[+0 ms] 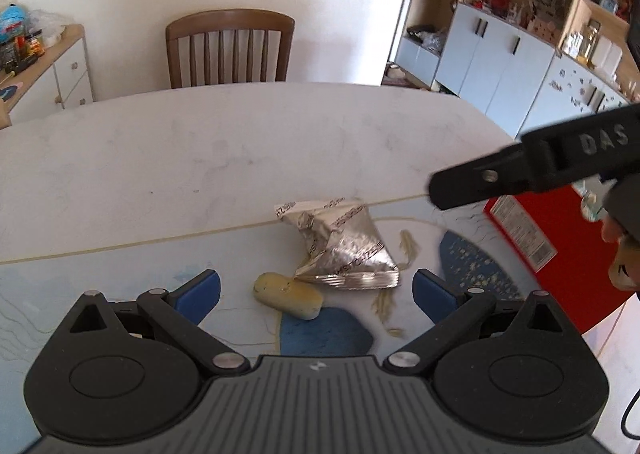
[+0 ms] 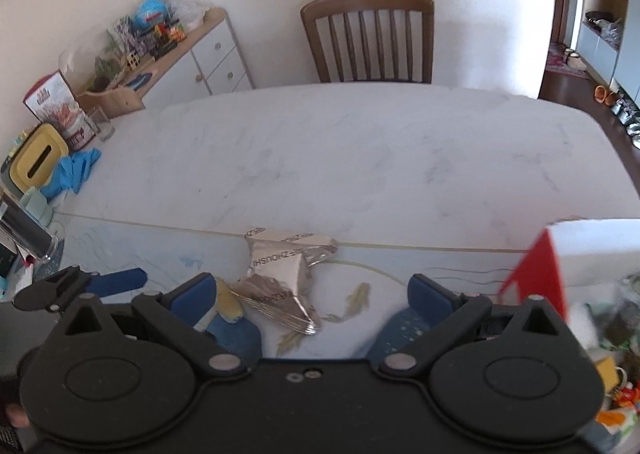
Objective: Organize objects
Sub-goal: 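Grasp the yellow roll with the left tool while the right tool grasps the silver foil bag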
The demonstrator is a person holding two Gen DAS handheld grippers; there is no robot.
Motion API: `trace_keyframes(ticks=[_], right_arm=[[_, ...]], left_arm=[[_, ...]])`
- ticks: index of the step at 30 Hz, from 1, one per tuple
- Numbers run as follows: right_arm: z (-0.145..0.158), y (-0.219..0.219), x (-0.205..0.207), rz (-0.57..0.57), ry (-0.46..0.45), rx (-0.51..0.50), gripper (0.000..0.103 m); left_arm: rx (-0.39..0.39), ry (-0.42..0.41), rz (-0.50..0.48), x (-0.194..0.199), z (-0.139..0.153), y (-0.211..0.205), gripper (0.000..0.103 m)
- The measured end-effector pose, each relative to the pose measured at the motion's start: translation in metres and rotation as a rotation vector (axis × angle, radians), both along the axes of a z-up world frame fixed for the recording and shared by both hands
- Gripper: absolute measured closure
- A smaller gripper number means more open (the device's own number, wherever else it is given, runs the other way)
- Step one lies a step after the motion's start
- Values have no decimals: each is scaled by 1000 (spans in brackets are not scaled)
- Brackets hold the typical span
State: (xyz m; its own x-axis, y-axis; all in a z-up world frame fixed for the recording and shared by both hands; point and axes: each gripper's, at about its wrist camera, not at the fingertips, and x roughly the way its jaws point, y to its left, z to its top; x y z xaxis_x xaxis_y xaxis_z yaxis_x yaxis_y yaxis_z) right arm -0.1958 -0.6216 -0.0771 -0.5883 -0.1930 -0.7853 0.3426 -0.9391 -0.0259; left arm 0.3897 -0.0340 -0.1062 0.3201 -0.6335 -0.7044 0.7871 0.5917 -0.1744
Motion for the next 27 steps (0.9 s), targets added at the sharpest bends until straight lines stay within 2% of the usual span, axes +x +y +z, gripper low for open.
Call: trace_keyframes(ticks=[12, 18, 27], right_arm=[[-48, -39, -43, -9, -105, 50, 1], [-64, -45, -57, -33, -141, 70, 3], [-79, -48, -66, -69, -183, 103, 11]], left_arm=[[51, -71, -46, 15, -39, -19, 1], [53, -71, -56, 18, -51, -22, 2], [77, -94, -74, 12, -60, -23, 24]])
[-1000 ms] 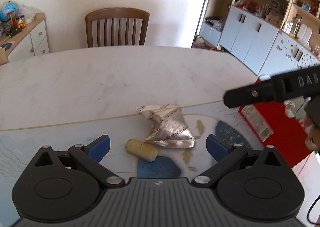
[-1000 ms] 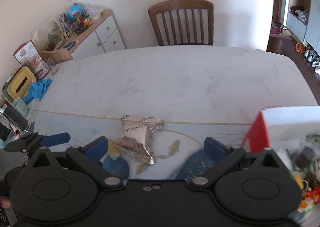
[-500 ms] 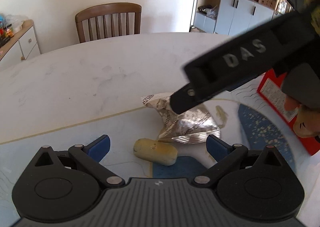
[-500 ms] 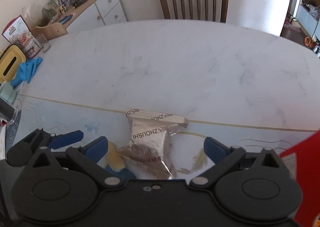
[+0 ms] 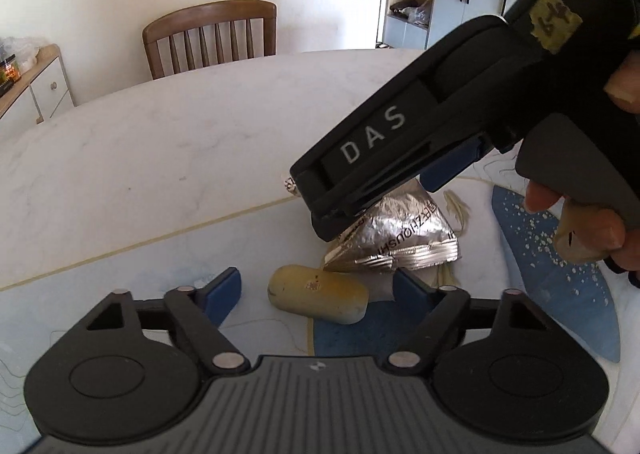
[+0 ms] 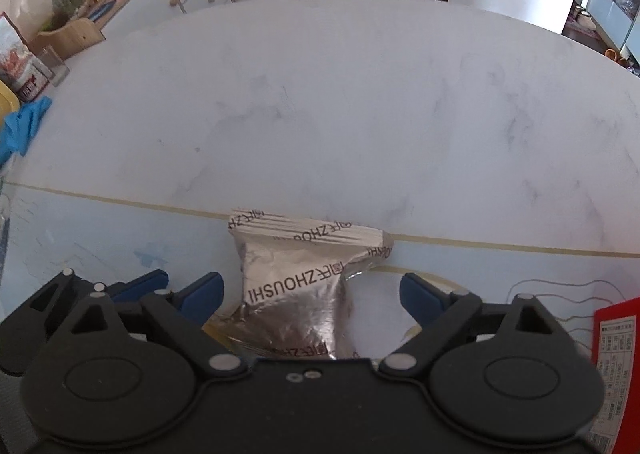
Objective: Organize objects
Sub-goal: 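Grasp the yellow roll with the left tool while the right tool grasps the silver foil bag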
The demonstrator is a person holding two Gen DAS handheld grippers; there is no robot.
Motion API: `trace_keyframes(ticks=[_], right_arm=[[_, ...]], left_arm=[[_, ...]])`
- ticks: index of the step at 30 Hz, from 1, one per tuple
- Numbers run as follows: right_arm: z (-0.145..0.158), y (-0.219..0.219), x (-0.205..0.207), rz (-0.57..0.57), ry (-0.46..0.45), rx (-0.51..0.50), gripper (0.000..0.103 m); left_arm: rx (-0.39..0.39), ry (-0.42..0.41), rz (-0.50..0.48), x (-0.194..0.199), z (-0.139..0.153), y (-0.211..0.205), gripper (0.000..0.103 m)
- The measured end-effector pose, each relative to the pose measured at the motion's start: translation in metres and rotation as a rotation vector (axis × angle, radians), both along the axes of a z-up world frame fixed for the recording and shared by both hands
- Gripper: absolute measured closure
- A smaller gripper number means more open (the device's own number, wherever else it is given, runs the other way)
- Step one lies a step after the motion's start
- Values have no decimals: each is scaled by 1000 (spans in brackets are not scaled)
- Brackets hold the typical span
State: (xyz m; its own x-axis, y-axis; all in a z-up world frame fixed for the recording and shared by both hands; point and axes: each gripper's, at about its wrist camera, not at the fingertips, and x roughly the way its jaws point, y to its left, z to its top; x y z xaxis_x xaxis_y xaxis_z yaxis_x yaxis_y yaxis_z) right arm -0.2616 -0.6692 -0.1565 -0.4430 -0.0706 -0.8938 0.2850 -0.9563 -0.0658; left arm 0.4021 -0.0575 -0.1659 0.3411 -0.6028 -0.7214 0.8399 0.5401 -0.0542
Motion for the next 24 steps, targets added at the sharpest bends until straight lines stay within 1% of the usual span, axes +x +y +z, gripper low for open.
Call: trace_keyframes(ticks=[1, 2, 4, 9, 10, 12, 14, 15, 19, 21, 24], right_arm=[[-1, 0, 0, 0, -2, -2, 13], [-1, 0, 1, 0, -2, -2, 17], [-1, 0, 3, 1, 1, 2, 18], [1, 1, 7, -5, 2, -3, 26], [2, 1, 8, -6, 3, -7, 28], [3, 1, 10, -1, 5, -11, 39], [5, 2, 13, 1, 8, -11, 47], [6, 3, 14, 2, 12, -9, 49], [8, 7, 21, 6, 24, -6, 53], [9, 10, 28, 7, 30, -11, 58], [15, 13, 34, 12, 43, -18, 59]], left_arm=[[1, -8, 2, -1, 0, 0, 28], [1, -13, 2, -2, -1, 0, 30], [1, -23, -5, -3, 0, 0, 39], [3, -30, -11, -9, 1, 0, 51], [2, -29, -14, -8, 1, 0, 51], [6, -26, -12, -9, 1, 1, 51], [7, -20, -9, -10, 3, 4, 51], [11, -21, -7, -12, 3, 5, 51], [12, -12, -2, -17, 6, 9, 52], [10, -9, 1, -18, 8, 10, 52], [6, -5, 10, -22, 13, 14, 52]])
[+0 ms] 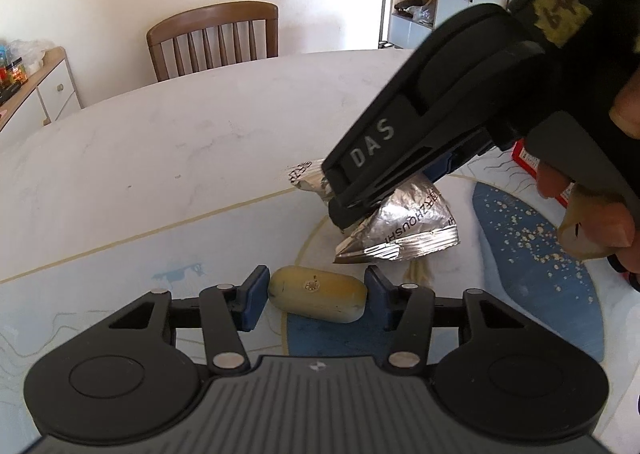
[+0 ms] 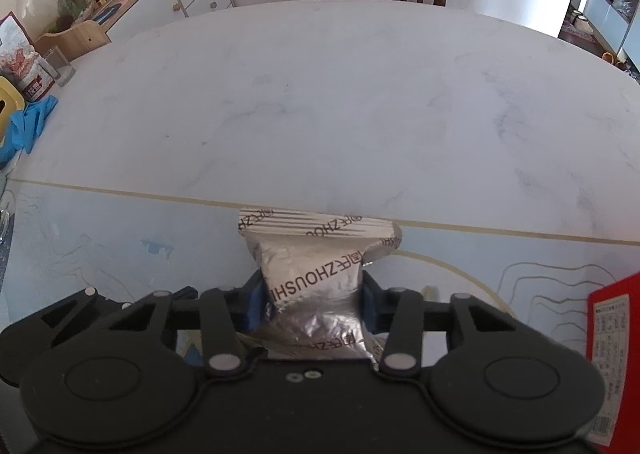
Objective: Organize objects
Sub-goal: 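Grasp the yellow roll with the left tool while the right tool grasps the silver foil bag, then carry the yellow roll and foil bag into the shoebox and open both tools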
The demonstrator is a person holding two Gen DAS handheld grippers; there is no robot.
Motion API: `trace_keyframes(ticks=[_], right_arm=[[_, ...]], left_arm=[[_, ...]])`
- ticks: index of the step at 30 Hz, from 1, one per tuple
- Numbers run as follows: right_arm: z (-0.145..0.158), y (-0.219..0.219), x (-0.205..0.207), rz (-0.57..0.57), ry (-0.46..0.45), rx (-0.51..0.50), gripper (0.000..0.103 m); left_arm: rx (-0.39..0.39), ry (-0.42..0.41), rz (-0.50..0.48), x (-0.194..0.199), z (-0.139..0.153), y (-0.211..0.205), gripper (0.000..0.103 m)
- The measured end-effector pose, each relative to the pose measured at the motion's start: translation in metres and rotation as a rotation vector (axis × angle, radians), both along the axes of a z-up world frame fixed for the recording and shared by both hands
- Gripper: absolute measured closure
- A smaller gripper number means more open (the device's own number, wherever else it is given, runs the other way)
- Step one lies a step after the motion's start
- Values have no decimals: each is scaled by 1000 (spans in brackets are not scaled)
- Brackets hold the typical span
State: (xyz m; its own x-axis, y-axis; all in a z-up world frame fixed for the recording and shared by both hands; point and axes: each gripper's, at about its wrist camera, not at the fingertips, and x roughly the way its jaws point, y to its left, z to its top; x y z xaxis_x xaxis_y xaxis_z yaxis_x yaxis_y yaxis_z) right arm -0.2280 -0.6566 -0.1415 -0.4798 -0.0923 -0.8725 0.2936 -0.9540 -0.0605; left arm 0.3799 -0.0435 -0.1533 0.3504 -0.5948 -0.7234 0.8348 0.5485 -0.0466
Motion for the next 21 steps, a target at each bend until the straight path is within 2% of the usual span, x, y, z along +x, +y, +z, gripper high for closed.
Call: trace_keyframes(ticks=[14, 21], right_arm=[[48, 21, 32, 46, 85, -27, 59], [81, 48, 61, 58, 142, -33, 59]], left_arm=[[-62, 31, 57, -23, 49, 10, 52], [-112, 48, 76, -44, 84, 6, 52]])
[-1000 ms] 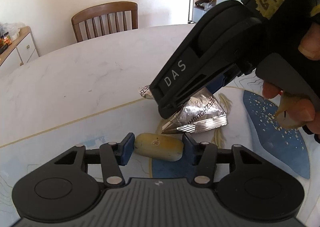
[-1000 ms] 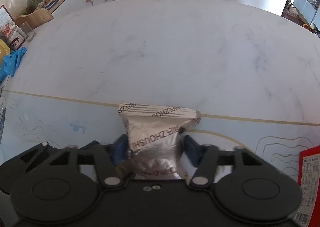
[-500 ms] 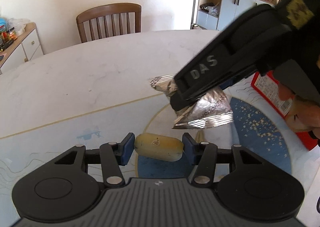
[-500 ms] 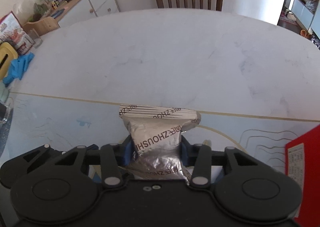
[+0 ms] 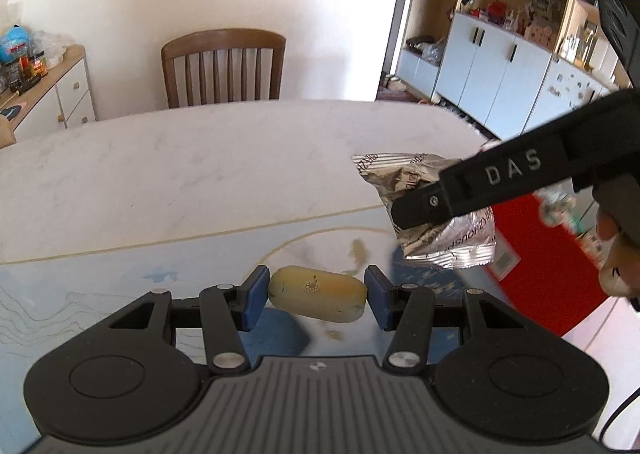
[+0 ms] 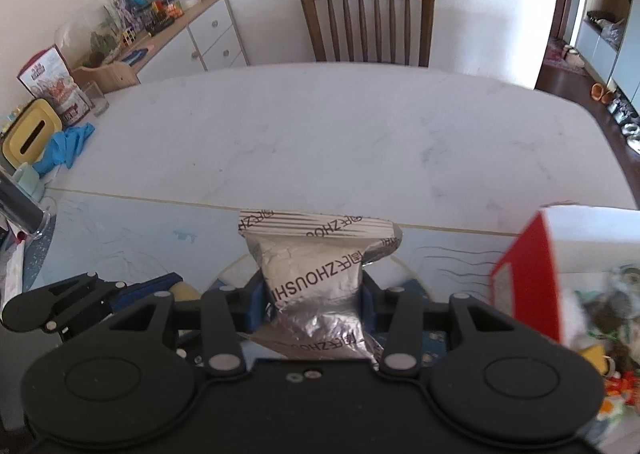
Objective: Organize objects
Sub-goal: 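Carry the yellow roll and foil bag into the shoebox and open both tools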
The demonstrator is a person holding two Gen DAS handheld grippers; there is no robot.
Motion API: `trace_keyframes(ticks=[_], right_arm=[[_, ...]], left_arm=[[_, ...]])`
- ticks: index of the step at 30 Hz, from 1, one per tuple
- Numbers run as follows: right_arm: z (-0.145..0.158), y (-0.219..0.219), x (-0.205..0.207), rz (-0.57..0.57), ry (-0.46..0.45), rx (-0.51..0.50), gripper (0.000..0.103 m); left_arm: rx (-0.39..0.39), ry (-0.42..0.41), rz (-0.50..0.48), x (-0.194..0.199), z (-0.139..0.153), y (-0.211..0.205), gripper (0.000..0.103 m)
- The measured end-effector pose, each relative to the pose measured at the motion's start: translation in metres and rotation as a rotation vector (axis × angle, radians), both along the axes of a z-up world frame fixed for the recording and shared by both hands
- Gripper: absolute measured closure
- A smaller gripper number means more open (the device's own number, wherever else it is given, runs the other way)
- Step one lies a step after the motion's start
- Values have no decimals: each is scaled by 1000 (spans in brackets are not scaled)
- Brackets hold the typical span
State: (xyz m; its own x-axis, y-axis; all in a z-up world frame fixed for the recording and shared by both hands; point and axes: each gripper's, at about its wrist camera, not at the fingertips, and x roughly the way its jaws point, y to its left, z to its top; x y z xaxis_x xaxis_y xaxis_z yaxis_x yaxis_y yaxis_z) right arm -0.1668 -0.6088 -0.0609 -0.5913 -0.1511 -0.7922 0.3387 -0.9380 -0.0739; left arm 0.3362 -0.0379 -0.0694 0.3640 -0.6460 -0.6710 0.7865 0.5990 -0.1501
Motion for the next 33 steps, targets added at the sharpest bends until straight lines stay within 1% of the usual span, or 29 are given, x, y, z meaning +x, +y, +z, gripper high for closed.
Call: trace_keyframes(ticks=[8, 11, 18, 24, 29, 33], right_arm=[[35, 36, 23, 5, 55, -25, 59], [45, 54, 32, 10, 79, -26, 59], [61, 98, 44, -3, 111, -40, 59], [71, 135, 53, -15, 144, -37, 59], [77, 169, 59, -33, 159, -42, 59], [79, 193, 65, -40, 184, -27, 59]], left_arm=[[-48, -9, -7, -24, 38, -27, 52], [-60, -5, -3, -32, 47, -41, 52], [-83, -18, -25, -54, 69, -83, 51], [-85, -31, -57, -77, 77, -120, 51], [-82, -17, -62, -95, 78, -147, 51], [-77, -10, -68, -106, 77, -163, 51]])
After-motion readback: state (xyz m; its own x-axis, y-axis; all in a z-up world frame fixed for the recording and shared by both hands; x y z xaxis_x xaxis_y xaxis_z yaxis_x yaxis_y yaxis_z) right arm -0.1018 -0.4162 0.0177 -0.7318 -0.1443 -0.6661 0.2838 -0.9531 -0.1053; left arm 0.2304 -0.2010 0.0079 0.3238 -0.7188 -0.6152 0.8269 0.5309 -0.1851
